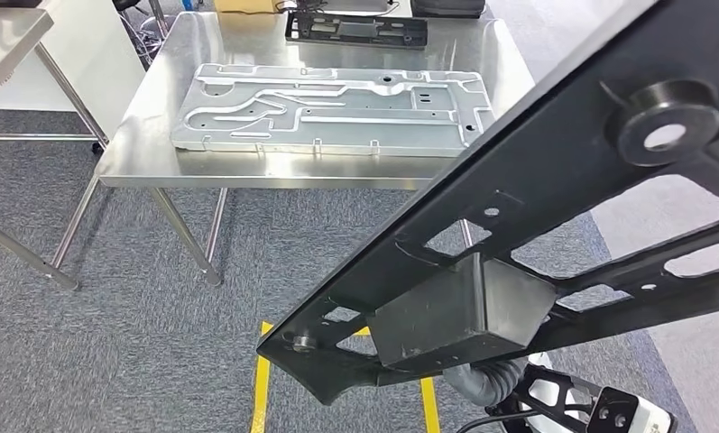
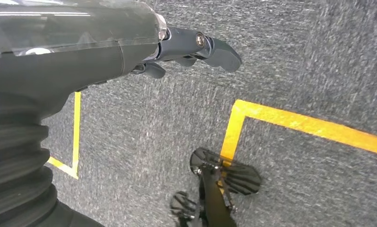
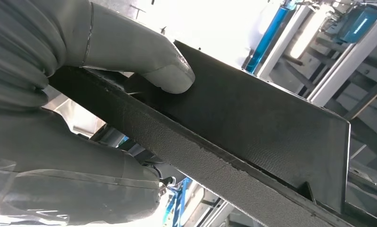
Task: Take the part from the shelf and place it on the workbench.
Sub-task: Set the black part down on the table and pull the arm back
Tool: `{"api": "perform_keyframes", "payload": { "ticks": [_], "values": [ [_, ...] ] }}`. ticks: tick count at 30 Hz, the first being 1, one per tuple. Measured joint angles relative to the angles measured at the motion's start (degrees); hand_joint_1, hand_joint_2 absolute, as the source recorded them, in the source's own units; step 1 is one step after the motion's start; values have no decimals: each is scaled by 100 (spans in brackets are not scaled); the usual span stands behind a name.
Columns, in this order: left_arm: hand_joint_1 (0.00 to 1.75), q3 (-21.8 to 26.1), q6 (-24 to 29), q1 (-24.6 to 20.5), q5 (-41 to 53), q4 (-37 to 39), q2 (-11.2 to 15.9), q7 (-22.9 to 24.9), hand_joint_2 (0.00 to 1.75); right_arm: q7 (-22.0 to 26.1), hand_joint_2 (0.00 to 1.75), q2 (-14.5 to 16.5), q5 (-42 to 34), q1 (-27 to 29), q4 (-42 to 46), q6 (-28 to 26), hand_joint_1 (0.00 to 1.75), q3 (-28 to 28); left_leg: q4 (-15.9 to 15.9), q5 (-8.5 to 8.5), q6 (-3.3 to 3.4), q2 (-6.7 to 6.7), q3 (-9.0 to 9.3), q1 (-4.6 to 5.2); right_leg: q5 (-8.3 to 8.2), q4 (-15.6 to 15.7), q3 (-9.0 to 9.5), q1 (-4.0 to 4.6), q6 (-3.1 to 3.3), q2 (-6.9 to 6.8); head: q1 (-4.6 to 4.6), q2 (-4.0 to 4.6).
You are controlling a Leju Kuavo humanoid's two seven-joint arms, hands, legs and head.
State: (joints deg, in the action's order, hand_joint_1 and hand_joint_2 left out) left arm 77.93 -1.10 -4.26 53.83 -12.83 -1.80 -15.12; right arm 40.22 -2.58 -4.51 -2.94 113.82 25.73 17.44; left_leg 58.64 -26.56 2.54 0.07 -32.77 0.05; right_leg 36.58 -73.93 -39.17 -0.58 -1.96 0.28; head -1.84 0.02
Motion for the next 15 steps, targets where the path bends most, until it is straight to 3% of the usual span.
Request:
{"api": "perform_keyframes", "payload": {
  "ticks": [1, 4, 5, 6, 8, 10, 11, 13, 15],
  "values": [
    [0, 7, -1, 1, 2, 0, 1, 1, 175, 0, 175, 0, -3, 22, 24, 17, 175, -9, -1, -57, 4, -2, 80, 22, -127, 188, -13, 17, 37, -4, 0, 0],
    [0, 25, -1, 3, 3, 2, -21, 2, 175, 0, 175, 0, -9, 63, 98, 61, 175, -38, -14, -230, -9, -22, 300, 74, -981, 1183, 189, 149, 264, -91, 2, 0],
    [0, 33, -1, 2, 3, 3, -30, 3, 175, -1, 175, 0, -14, 72, 122, 70, 175, -47, -32, -278, -31, -33, 340, 81, -1156, 1381, 236, 187, 319, -110, 6, 0],
    [0, 41, -1, 2, 3, 4, -37, 4, 175, -1, 175, 0, -20, 83, 146, 82, 175, -60, -26, -297, -58, -45, 380, 86, -1229, 1487, 264, 206, 351, -104, 10, 0],
    [0, 52, -2, -4, 0, -1, -23, 3, 175, -2, 175, 1, -34, 98, 195, 113, 175, -86, 17, -286, -128, -67, 434, 97, -1214, 1593, 372, 176, 362, -52, 16, 0],
    [0, 55, -11, -11, -2, -9, -15, 1, 175, -1, 175, 4, -44, 101, 240, 138, 175, -109, 333, -262, -189, -52, 326, 95, -1201, 1689, 534, 128, 385, -27, 16, 0],
    [0, 56, -16, -16, -6, -13, -9, -1, 175, -1, 175, 7, -47, 106, 263, 145, 175, -117, 633, -322, -214, -39, 158, 84, -1180, 1716, 608, 107, 391, -22, 16, 0],
    [0, 58, -21, -14, -20, -13, -1, -2, 175, -1, 175, 9, -49, 138, 314, 149, 175, -135, 1297, -614, -273, -24, -283, 35, -1100, 1729, 703, 86, 396, -4, 15, 0],
    [0, 60, -24, 5, -28, -13, 14, -4, 175, -1, 175, 9, -44, 206, 379, 150, 175, -147, 1559, -880, -335, -26, -585, -23, -1000, 1727, 810, 58, 362, 27, 15, 0]
  ]
}}
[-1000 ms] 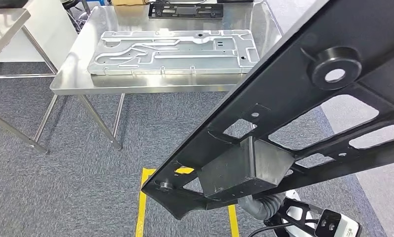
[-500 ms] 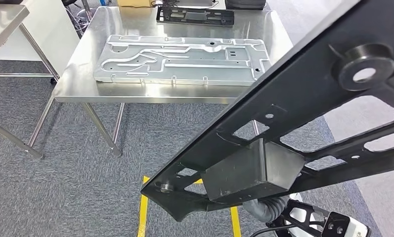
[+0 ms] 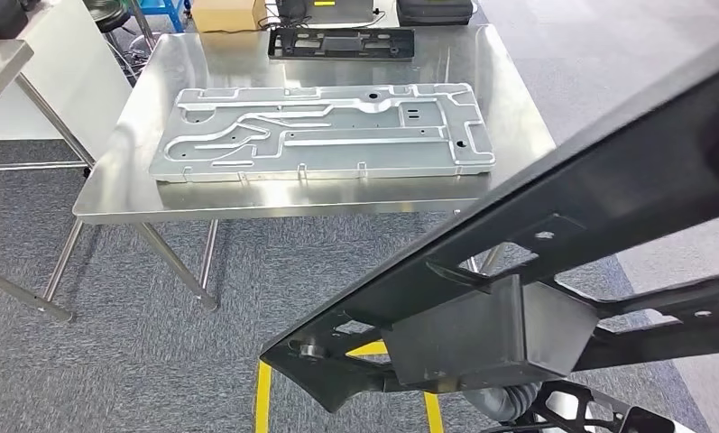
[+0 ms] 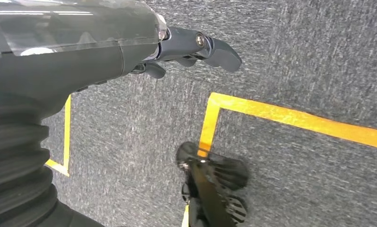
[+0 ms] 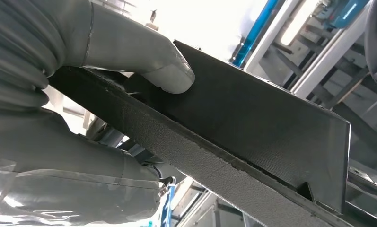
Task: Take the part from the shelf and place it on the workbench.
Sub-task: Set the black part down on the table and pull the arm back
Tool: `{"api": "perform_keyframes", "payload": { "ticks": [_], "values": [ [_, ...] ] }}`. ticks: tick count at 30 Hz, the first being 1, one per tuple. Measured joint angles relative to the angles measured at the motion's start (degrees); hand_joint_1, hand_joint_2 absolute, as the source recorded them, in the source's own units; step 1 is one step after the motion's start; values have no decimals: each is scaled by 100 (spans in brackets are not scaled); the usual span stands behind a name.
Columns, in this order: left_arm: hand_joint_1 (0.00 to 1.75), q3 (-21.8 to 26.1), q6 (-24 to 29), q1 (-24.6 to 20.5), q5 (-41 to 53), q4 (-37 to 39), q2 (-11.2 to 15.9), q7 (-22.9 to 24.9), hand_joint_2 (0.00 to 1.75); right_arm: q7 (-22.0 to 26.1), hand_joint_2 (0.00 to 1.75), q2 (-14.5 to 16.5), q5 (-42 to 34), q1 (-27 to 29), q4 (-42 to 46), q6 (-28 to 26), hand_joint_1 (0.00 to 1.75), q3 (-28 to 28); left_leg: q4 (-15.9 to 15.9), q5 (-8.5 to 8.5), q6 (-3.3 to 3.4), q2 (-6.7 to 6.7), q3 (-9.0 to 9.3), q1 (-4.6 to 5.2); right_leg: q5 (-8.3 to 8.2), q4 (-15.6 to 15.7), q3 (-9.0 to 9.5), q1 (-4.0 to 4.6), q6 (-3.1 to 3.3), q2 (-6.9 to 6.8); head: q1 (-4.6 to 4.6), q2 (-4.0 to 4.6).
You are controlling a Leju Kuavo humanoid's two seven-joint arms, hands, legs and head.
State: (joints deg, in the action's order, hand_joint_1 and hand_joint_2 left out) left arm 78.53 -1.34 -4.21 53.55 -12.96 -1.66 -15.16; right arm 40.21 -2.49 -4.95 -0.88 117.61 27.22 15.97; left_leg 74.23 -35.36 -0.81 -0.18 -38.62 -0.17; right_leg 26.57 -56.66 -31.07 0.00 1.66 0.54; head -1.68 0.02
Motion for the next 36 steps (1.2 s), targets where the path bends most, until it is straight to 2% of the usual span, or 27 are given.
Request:
{"api": "perform_keyframes", "payload": {
  "ticks": [1, 2, 4, 5, 6, 9, 11, 12, 14, 15, 16, 17, 19, 20, 21, 22, 24, 25, 26, 27, 29, 30, 31, 32, 33, 34, 36],
  "values": [
    [0, 1, -2, 9, 0, 0, 4, -4, 175, 1, 175, 0, 8, 39, 40, -1, 175, -6, -136, 39, -31, -2, -25, -30, 59, -2, 74, -19, -24, 12, 0, 0],
    [0, 1, -3, 16, 1, 0, 8, -8, 175, 1, 175, 1, 20, 77, 82, -1, 175, -11, -434, 223, -63, -3, 29, -60, 123, -5, 157, -39, -53, 21, 0, 0],
    [0, 1, -4, 30, 2, -1, 10, -22, 175, 1, 175, 8, 52, 144, 171, 2, 175, -21, -1176, 806, -100, -14, 216, -104, 262, -29, 304, -63, -121, 30, 0, 0],
    [0, 1, -6, 35, 4, -2, 13, -27, 175, 1, 175, 14, 68, 169, 215, 5, 175, -26, -1404, 996, -86, -23, 285, -103, 325, -40, 347, -65, -164, 35, 1, 0],
    [0, 1, -9, 42, 6, -3, 14, -33, 175, -1, 175, 21, 81, 190, 260, 10, 175, -32, -1516, 1102, -48, -31, 315, -97, 371, -54, 382, -62, -210, 40, 1, 0],
    [0, 1, -17, 44, 19, -7, 17, -42, 175, -2, 175, 41, 91, 223, 383, 28, 175, -65, -1537, 1094, 98, -31, 392, -86, 379, -192, 385, -65, -323, 37, 1, 0],
    [0, 1, -21, 30, 32, -8, 17, -44, 175, -1, 175, 48, 74, 225, 442, 52, 175, -106, -1563, 1056, 169, -27, 473, -93, 409, -672, 104, -75, -361, 15, 2, 0],
    [0, 1, -21, 24, 37, -8, 18, -42, 175, -1, 175, 50, 63, 227, 457, 71, 175, -126, -1571, 1022, 193, -27, 502, -89, 510, -1029, -136, -77, -374, 2, 2, 0],
    [0, 2, -19, 20, 39, -9, 21, -34, 175, -1, 175, 50, 34, 240, 472, 117, 175, -159, -1573, 941, 220, -26, 569, -74, 831, -1657, -644, -76, -394, -11, 2, 0],
    [0, 3, -16, 22, 39, -9, 22, -30, 175, -2, 175, 50, 22, 246, 472, 138, 175, -175, -1573, 894, 226, -24, 620, -62, 926, -1778, -808, -75, -392, -16, 2, 0],
    [0, 4, -14, 24, 39, -9, 24, -28, 175, -2, 175, 50, 9, 250, 473, 155, 175, -192, -1573, 843, 229, -22, 685, -48, 896, -1714, -876, -69, -377, -20, 2, 0],
    [0, 4, -12, 25, 39, -9, 24, -27, 175, -2, 175, 51, -1, 251, 473, 170, 175, -210, -1575, 789, 231, -19, 761, -32, 732, -1477, -852, -56, -342, -23, 2, 0],
    [0, 5, -10, 20, 39, -8, 16, -27, 175, -1, 175, 52, -8, 255, 475, 196, 175, -247, -1580, 681, 221, -17, 911, 0, 157, -765, -668, 4, -207, -27, 1, 0],
    [0, 5, -9, 13, 38, -8, 8, -27, 175, -2, 175, 53, -10, 257, 478, 207, 175, -262, -1589, 633, 202, -13, 965, 11, -42, -490, -592, 39, -143, -18, 5, 0],
    [0, 5, -7, 8, 38, -8, 2, -27, 175, -3, 175, 55, -13, 261, 484, 221, 175, -275, -1613, 591, 176, -11, 1005, 16, -174, -324, -541, 67, -88, -8, 8, 0],
    [0, 5, -2, 3, 37, -8, -4, -28, 175, -3, 175, 60, -16, 266, 493, 240, 175, -289, -1608, 583, 144, -8, 1044, 21, -204, -253, -516, 84, -54, 9, 10, 0],
    [0, 5, 11, -4, 37, -11, 3, -31, 175, -2, 175, 89, -20, 272, 523, 301, 175, -324, -1559, 589, 84, -6, 1093, 27, -206, -157, -397, 60, -14, 22, 14, 0],
    [0, 5, 15, -9, 36, -13, 5, -33, 175, -1, 175, 113, -21, 274, 539, 333, 175, -345, -1430, 590, 62, -4, 1074, 26, -198, -114, -324, 43, 6, 23, 13, 0],
    [0, 5, 17, -16, 35, -14, 8, -34, 175, 0, 175, 140, -27, 274, 556, 366, 175, -370, -1228, 542, 42, -2, 984, 19, -180, -87, -251, 27, 25, 20, 13, 0],
    [0, 5, 18, -19, 34, -16, 13, -36, 175, -1, 175, 167, -34, 274, 568, 393, 175, -396, -924, 438, 18, -1, 809, 5, -147, -71, -195, 25, 40, 15, 12, 0],
    [0, 5, 19, -10, 32, -17, 23, -38, 175, -1, 175, 210, -56, 275, 583, 443, 175, -450, -258, 132, -44, 0, 348, -16, -60, -69, -111, 26, 57, 21, 11, 0],
    [0, 5, 19, 0, 31, -17, 31, -40, 175, -1, 175, 225, -65, 278, 588, 461, 175, -479, -64, 11, -69, 0, 162, -25, -13, -69, -63, 25, 53, 30, 11, 0],
    [0, 6, 17, 8, 32, -17, 37, -43, 175, -1, 175, 240, -74, 282, 597, 480, 175, -510, -56, -10, -85, -1, 62, -33, 39, -70, 0, 22, 43, 39, 11, 0],
    [0, 6, 14, 13, 33, -17, 44, -46, 175, 0, 175, 255, -81, 285, 609, 494, 175, -543, -239, 107, -93, -1, 55, -42, 96, -70, 78, 17, 30, 45, 11, 0],
    [0, 6, 11, 17, 36, -17, 52, -51, 175, -1, 175, 268, -85, 288, 623, 507, 175, -572, -559, 342, -90, -1, 114, -49, 159, -70, 163, 13, 13, 46, 11, 0],
    [0, 6, 7, 24, 38, -17, 61, -55, 175, -1, 175, 281, -88, 290, 640, 517, 175, -599, -943, 666, -74, -1, 193, -53, 228, -74, 246, 13, -9, 46, 11, 0],
    [0, 5, 1, 34, 42, -18, 74, -62, 175, -1, 175, 299, -88, 301, 674, 525, 175, -648, -1432, 1029, 0, -4, 309, -34, 345, -84, 337, 21, -70, 52, 12, 0]
  ]
}}
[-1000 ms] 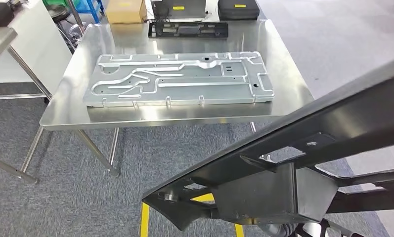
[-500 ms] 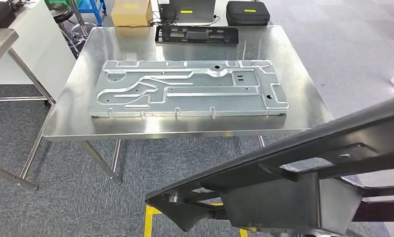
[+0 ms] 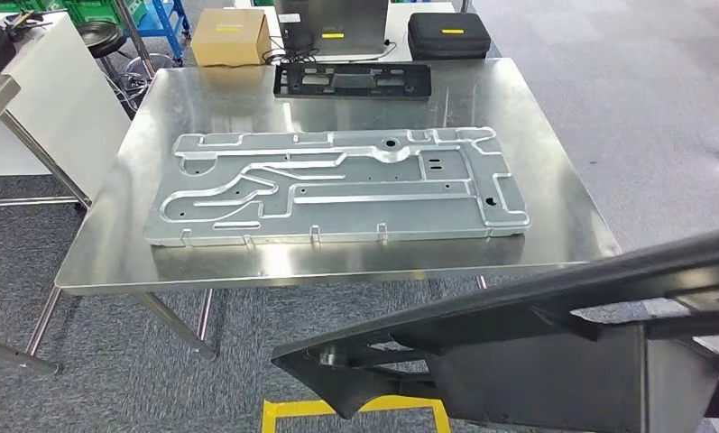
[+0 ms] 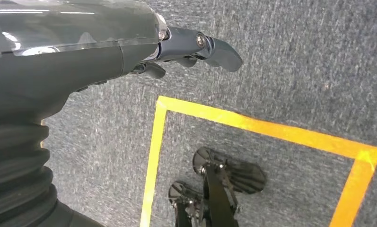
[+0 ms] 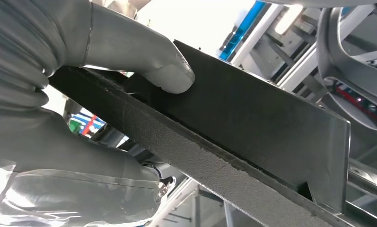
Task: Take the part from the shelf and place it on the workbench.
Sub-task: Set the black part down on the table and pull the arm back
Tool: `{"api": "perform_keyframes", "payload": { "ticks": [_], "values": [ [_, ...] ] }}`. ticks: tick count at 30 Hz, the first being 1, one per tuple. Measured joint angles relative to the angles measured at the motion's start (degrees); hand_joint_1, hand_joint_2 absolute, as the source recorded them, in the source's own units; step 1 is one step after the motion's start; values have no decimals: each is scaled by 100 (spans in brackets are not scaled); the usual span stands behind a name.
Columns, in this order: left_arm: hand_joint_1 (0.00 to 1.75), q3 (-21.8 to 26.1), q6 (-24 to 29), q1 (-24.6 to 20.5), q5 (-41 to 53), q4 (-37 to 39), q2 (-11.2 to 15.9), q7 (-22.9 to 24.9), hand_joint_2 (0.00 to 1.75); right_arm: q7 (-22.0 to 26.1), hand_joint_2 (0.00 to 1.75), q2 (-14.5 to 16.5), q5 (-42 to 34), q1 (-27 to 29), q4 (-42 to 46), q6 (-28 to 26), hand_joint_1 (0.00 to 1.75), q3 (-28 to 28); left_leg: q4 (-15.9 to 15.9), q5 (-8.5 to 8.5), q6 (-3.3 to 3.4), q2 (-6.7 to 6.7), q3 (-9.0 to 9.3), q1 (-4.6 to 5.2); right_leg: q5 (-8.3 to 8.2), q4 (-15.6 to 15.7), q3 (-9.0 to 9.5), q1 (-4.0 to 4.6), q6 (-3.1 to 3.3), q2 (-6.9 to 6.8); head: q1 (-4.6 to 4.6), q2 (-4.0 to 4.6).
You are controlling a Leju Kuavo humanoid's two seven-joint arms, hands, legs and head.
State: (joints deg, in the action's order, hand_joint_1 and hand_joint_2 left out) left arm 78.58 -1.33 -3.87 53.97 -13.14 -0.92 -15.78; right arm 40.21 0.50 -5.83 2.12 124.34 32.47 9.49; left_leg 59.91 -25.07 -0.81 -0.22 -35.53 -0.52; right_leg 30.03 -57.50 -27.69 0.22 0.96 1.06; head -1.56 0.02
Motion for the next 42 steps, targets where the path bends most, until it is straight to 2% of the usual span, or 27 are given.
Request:
{"api": "perform_keyframes", "payload": {
  "ticks": [1, 4, 6, 8, 9, 10, 11, 14, 16, 19, 20, 22, 24, 25, 26, 27, 28, 29, 30, 31, 33, 35, 37, 39, 40, 41, 42],
  "values": [
    [0, 1, -2, 6, 1, -1, 6, -2, 175, -3, 175, 8, 2, 5, 25, 2, 175, -28, -88, 58, 51, 2, 19, 9, 34, -18, 22, 6, -36, 2, 1, 0],
    [0, 2, -3, 7, 1, -2, 17, -3, 175, -4, 175, 30, 31, 6, 135, -15, 175, -106, -138, 39, 166, 12, 124, -6, 41, -193, 3, 8, -124, -12, 1, 0],
    [0, 2, 6, -6, -4, -2, 22, 3, 175, 0, 175, 34, 94, -6, 208, -96, 175, -139, -179, 16, 211, 11, 211, -22, 129, -731, -307, -13, -176, -36, 1, 0],
    [0, 2, 19, -15, -11, -2, 27, 11, 175, 1, 175, 35, 162, -16, 256, -235, 175, -170, -194, -39, 234, 10, 268, -23, 434, -1448, -817, -41, -237, -53, 1, -1],
    [0, 2, 23, -15, -14, -2, 27, 15, 175, 1, 175, 35, 184, -16, 270, -294, 175, -183, -196, -73, 235, 11, 300, -23, 574, -1663, -1020, -53, -259, -59, 1, -1],
    [0, 2, 25, -14, -18, -2, 27, 19, 175, 1, 175, 35, 198, -16, 281, -330, 175, -190, -196, -111, 233, 12, 341, -23, 607, -1710, -1140, -60, -271, -66, 1, -1],
    [0, 3, 26, -14, -23, -2, 28, 21, 175, 1, 175, 35, 204, -17, 291, -352, 175, -193, -196, -152, 228, 14, 396, -23, 487, -1562, -1163, -62, -267, -73, 1, 0],
    [0, 8, 26, -24, -48, -2, 28, 18, 175, 1, 175, 35, 287, -28, 326, -516, 175, -198, -198, -274, 182, 21, 554, -13, -330, -527, -925, -37, -183, -91, 2, 0],
    [0, 21, 23, -33, -49, -2, 27, -2, 175, -2, 175, 20, 500, -105, 314, -904, 175, -199, -199, -330, 121, 23, 598, 4, -582, -164, -845, -5, -109, -96, 1, 0],
    [0, 31, 3, -65, 16, -2, 36, -25, 175, -90, 175, -160, 1212, -1016, -327, -2077, 175, -210, -105, -354, 13, -18, 616, 20, -656, -90, -812, -22, -12, -19, 1, 0],
    [0, 27, -7, -101, 38, -2, 39, -30, 175, -143, 175, -248, 1438, -1411, -681, -2395, 175, -239, 22, -412, -14, -24, 559, 17, -665, -66, -789, -35, 14, -1, -1, 0],
    [0, 22, -25, -159, 59, -2, 51, -43, 175, -253, 175, -376, 1798, -1939, -1257, -2767, 175, -297, 558, -707, -43, -11, 277, -1, -663, -40, -761, -40, 54, -19, -2, 0],
    [0, 20, -62, -132, 74, -2, 67, -51, 175, -392, 175, -483, 2258, -2338, -1784, -3072, 175, -304, 1224, -1002, -60, -10, -111, -8, -655, -46, -770, -21, 72, -39, -2, 0],
    [0, 17, -88, -109, 90, -2, 75, -55, 175, -511, 175, -542, 2606, -2561, -2101, -3290, 175, -289, 1371, -1017, -68, -10, -226, -8, -654, -52, -773, -13, 75, -37, -2, 0],
    [0, 13, -116, -93, 105, -2, 79, -62, 175, -666, 175, -610, 3011, -2814, -2472, -3521, 175, -256, 1322, -921, -69, -10, -252, -8, -652, -60, -775, -4, 75, -36, -2, 0],
    [0, 8, -139, -86, 122, -2, 85, -73, 175, -837, 175, -671, 3421, -3071, -2851, -3732, 175, -206, 1060, -724, -59, -10, -176, -7, -651, -71, -776, 4, 74, -36, -2, 0],
    [0, 1, -156, -84, 139, -2, 93, -90, 175, -1031, 175, -723, 3852, -3341, -3239, -3916, 175, -130, 664, -477, -38, -12, -32, -6, -649, -83, -780, 10, 71, -37, -2, 0],
    [0, -5, -172, -84, 152, -2, 105, -107, 175, -1221, 175, -756, 4278, -3614, -3627, -4056, 175, -20, 303, -310, -10, -15, 95, 0, -651, -100, -788, 18, 63, -37, -2, 0],
    [0, -10, -185, -91, 165, -2, 117, -122, 175, -1422, 175, -770, 4714, -3906, -4024, -4162, 175, 121, 45, -235, 25, -19, 179, 11, -658, -113, -806, 23, 46, -32, -2, 0],
    [0, -13, -195, -98, 173, -2, 128, -132, 175, -1633, 175, -767, 5165, -4197, -4449, -4239, 175, 296, -94, -189, 61, -20, 213, 25, -663, -122, -826, 25, 23, -27, -2, 0],
    [0, -17, -208, -114, 179, -2, 145, -142, 175, -2027, 175, -714, 6014, -4749, -5309, -4322, 175, 699, -137, -150, 131, -21, 206, 35, -678, -119, -849, 34, -39, -16, -3, 0],
    [0, -18, -209, -134, 180, -1, 152, -145, 175, -2290, 175, -603, 6642, -5183, -6116, -4355, 175, 1113, -200, -31, 183, -22, 236, 4, -602, -207, -885, 41, -100, -28, -2, 0],
    [0, -18, -211, -152, 179, 1, 151, -146, 175, -2454, 175, -439, 7067, -5554, -6885, -4336, 175, 1503, -242, 17, 208, -23, 249, -20, -315, -687, -1108, 13, -159, -49, -1, 0],
    [0, -18, -215, -154, 179, 1, 151, -145, 175, -2580, 175, -248, 7376, -5814, -7598, -4275, 175, 1874, -243, 17, 211, -17, 246, -26, -2, -1433, -1476, -37, -207, -67, -1, 0],
    [0, -18, -217, -152, 179, 1, 151, -144, 175, -2624, 175, -166, 7475, -5881, -7900, -4247, 175, 2040, -241, 10, 203, -6, 251, -33, 33, -1657, -1601, -62, -225, -76, -1, 0],
    [0, -18, -219, -149, 180, 1, 151, -142, 175, -2651, 175, -94, 7538, -5918, -8164, -4234, 175, 2183, -239, -2, 190, 11, 261, -42, -48, -1663, -1626, -82, -237, -83, -1, 0],
    [0, -18, -220, -145, 180, 1, 151, -140, 175, -2663, 175, -35, 7567, -5948, -8376, -4236, 175, 2288, -235, -18, 172, 31, 278, -51, -229, -1436, -1540, -98, -241, -90, -1, 0]
  ]
}}
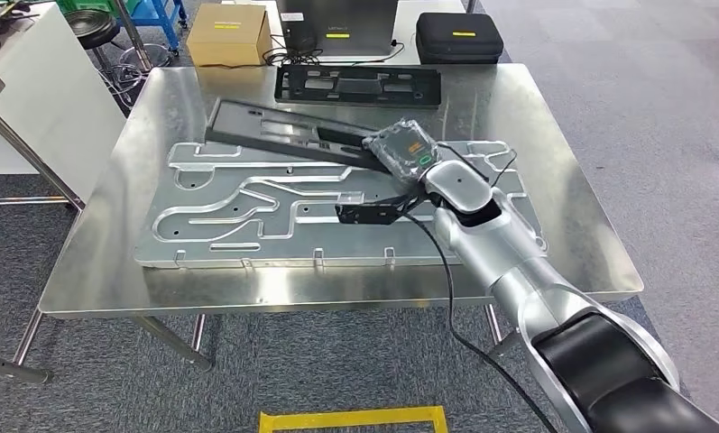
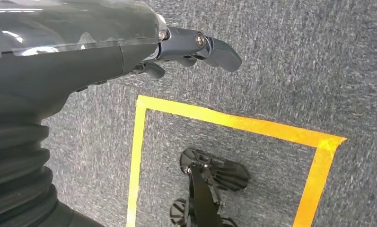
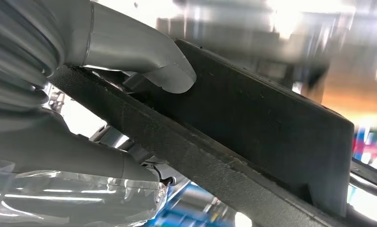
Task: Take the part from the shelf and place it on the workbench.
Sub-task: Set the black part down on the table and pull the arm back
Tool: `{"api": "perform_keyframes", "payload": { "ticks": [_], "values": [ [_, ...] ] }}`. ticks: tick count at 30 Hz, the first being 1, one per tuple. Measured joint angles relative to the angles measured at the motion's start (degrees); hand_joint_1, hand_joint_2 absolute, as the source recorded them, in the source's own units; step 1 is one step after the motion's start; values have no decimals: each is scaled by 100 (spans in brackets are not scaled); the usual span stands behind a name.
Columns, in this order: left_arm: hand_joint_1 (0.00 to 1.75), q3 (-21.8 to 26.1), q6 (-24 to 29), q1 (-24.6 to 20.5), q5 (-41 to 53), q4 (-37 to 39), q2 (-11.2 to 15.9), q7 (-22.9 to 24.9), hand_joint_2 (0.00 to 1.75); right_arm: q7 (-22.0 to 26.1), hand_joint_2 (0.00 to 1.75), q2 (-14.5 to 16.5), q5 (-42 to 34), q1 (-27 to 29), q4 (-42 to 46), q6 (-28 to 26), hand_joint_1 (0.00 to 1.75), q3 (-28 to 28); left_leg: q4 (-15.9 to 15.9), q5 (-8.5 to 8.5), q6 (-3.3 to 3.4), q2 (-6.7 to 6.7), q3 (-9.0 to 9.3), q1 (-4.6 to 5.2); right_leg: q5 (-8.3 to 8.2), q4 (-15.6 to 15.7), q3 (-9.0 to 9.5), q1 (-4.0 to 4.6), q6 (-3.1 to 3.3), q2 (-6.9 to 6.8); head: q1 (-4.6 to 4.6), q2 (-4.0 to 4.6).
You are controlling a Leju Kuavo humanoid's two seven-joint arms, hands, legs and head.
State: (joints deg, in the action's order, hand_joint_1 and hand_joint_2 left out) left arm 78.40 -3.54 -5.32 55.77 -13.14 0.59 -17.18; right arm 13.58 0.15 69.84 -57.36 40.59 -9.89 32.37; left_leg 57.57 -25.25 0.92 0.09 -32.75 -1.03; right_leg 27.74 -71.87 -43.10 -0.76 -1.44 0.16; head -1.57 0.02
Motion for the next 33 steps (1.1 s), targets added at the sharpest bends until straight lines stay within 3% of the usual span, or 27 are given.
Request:
{"api": "perform_keyframes", "payload": {
  "ticks": [2, 4, 8, 10, 12, 13, 14, 15, 16, 18, 19, 23, 25, 27, 28, 29, 30, 31, 33],
  "values": [
    [0, 0, -3, 5, 2, 0, 0, 4, 175, -3, 175, 98, 16, -96, -334, -30, 175, 131, 10, -46, -49, 27, 30, -4, -413, 784, 349, -5, 21, -20, 0, 0],
    [0, 0, -5, 4, 4, 0, 0, 7, 175, 4, 175, 173, 25, -215, -584, -55, 175, 218, 19, -79, -109, 35, 27, 10, -557, 1274, 555, 28, 67, -24, 0, 0],
    [0, -1, -76, 14, 35, 0, -2, -43, 175, -134, 175, 275, 190, -306, -982, 82, 175, 393, 54, -170, -248, 24, 32, -13, -508, 1393, 625, 41, 204, -5, -1, 0],
    [0, -4, -150, 7, 64, 0, 2, -138, 175, -262, 175, 311, 285, -307, -1187, 116, 175, 494, 503, -411, -284, 19, -166, -23, -497, 1436, 687, 29, 274, -3, -1, 0],
    [0, -14, -195, 8, 103, 0, 5, -233, 175, -359, 175, 315, 351, -257, -1386, 90, 175, 581, 1269, -712, -304, 19, -571, -23, -472, 1438, 712, 51, 321, -1, 0, 0],
    [0, -25, -205, 17, 125, 0, 6, -272, 175, -397, 131, 310, 373, -214, -1473, 70, 131, 612, 1543, -771, -309, 19, -740, -23, -462, 1436, 720, 63, 330, 3, 0, 0],
    [0, -41, -214, 26, 148, 0, 7, -307, 175, -432, 87, 302, 393, -168, -1557, 52, 87, 638, 1626, -723, -308, 18, -820, -23, -453, 1433, 728, 73, 332, 10, -1, 0],
    [0, -62, -226, 35, 162, 0, 7, -342, 175, -467, 44, 291, 409, -128, -1630, 36, 44, 656, 1473, -562, -299, 18, -785, -23, -441, 1428, 741, 81, 328, 18, -1, 0],
    [0, -81, -235, 39, 168, 0, 7, -373, 175, -493, 0, 281, 427, -100, -1692, 25, 0, 669, 1123, -331, -281, 18, -645, -22, -427, 1420, 755, 86, 318, 26, -1, 0],
    [0, -107, -250, 36, 156, 0, 10, -413, 175, -520, 0, 264, 455, -74, -1788, -2, 0, 683, 369, 6, -227, 22, -313, -8, -396, 1391, 769, 107, 285, 44, 0, 0],
    [0, -111, -252, 33, 145, 0, 12, -421, 175, -521, 0, 261, 474, -67, -1824, -19, 0, 688, 154, 66, -201, 24, -214, 3, -389, 1379, 765, 117, 263, 53, 0, 0],
    [0, -112, -220, 32, 117, 0, 7, -429, 175, -485, 0, 258, 567, -44, -1916, -93, 0, 714, 21, 88, -92, 17, -151, 2, -347, 1336, 742, 115, 149, 66, 1, 0],
    [0, -112, -185, 26, 114, 0, -1, -430, 175, -457, 0, 258, 594, -51, -1943, -144, 0, 720, -16, 113, -35, 7, -131, -23, -105, 961, 579, 99, 86, 55, 1, 0],
    [0, -111, -162, 25, 111, 0, -2, -429, 175, -427, 0, 260, 623, -33, -1972, -224, 0, 728, -16, 114, -14, 5, -132, -22, 254, 208, 221, 64, 34, 43, 0, 0],
    [0, -111, -158, 27, 102, 0, -3, -434, 131, -415, 0, 262, 632, -14, -1988, -269, 0, 734, -14, 112, -13, 6, -132, -22, 354, -106, 62, 44, 15, 37, 0, 0],
    [0, -111, -156, 27, 87, 0, -5, -446, 87, -406, 0, 263, 639, 4, -2002, -313, 0, 742, -11, 110, -15, 8, -132, -23, 351, -241, -14, 25, 1, 29, 0, 0],
    [0, -111, -156, 28, 71, 0, -9, -463, 44, -404, 0, 264, 641, 14, -2011, -363, 0, 748, -6, 107, -20, 11, -131, -24, 240, -149, 23, 8, -6, 20, 0, 0],
    [0, -111, -156, 29, 55, 0, -14, -482, 0, -404, 0, 264, 645, 12, -2017, -423, 0, 752, 1, 100, -32, 15, -126, -27, 49, 163, 172, -6, -5, 8, 0, 0],
    [0, -111, -153, 28, 45, 0, -22, -505, 0, -410, 0, 267, 656, -14, -2018, -602, 0, 754, 23, 75, -77, 20, -124, -19, -273, 953, 560, -6, 20, -14, 0, 0]
  ]
}}
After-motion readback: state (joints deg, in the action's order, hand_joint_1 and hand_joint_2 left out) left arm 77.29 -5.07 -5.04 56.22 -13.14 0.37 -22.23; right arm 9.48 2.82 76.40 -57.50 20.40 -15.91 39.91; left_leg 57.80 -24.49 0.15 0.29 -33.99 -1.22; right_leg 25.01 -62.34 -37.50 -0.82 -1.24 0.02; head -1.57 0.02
